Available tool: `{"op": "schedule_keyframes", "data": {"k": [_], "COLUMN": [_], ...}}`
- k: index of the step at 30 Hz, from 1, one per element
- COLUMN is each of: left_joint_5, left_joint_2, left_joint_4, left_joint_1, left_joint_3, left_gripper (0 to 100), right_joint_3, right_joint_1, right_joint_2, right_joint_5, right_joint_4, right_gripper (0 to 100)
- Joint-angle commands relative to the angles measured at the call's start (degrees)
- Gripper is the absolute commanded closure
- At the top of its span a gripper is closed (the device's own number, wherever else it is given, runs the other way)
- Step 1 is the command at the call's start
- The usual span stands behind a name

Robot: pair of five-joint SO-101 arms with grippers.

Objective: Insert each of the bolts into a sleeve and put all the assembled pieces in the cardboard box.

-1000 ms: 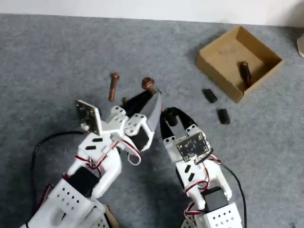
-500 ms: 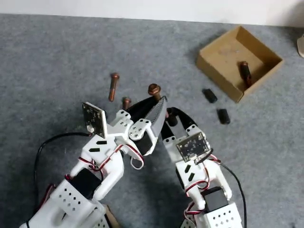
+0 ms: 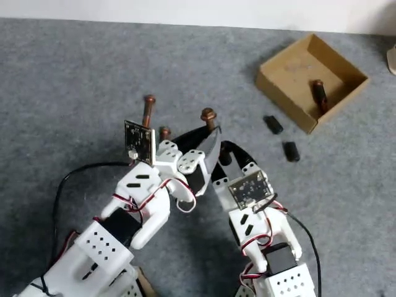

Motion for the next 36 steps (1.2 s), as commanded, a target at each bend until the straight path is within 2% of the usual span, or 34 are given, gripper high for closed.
{"op": "schedule_keyframes", "data": {"k": [1,14,29,36], "left_joint_5": [0.4,0.4,0.6,4.8], "left_joint_2": [0.0,0.0,0.7,7.0], "left_joint_4": [0.1,-4.7,-4.9,-5.0], "left_joint_1": [-1.7,-3.6,-3.9,-1.4], "left_joint_3": [-3.5,-5.8,-5.9,-6.2], "left_gripper": [100,100,100,100], "right_joint_3": [8.5,8.5,8.5,8.5], "right_joint_1": [-0.7,-0.7,-0.9,-2.4], "right_joint_2": [-1.5,-1.5,-1.5,-1.5], "right_joint_5": [0.3,0.3,0.3,0.3], "right_joint_4": [-0.1,-0.1,-0.1,-0.1], "right_gripper": [99.5,99.5,99.5,99.5]}}
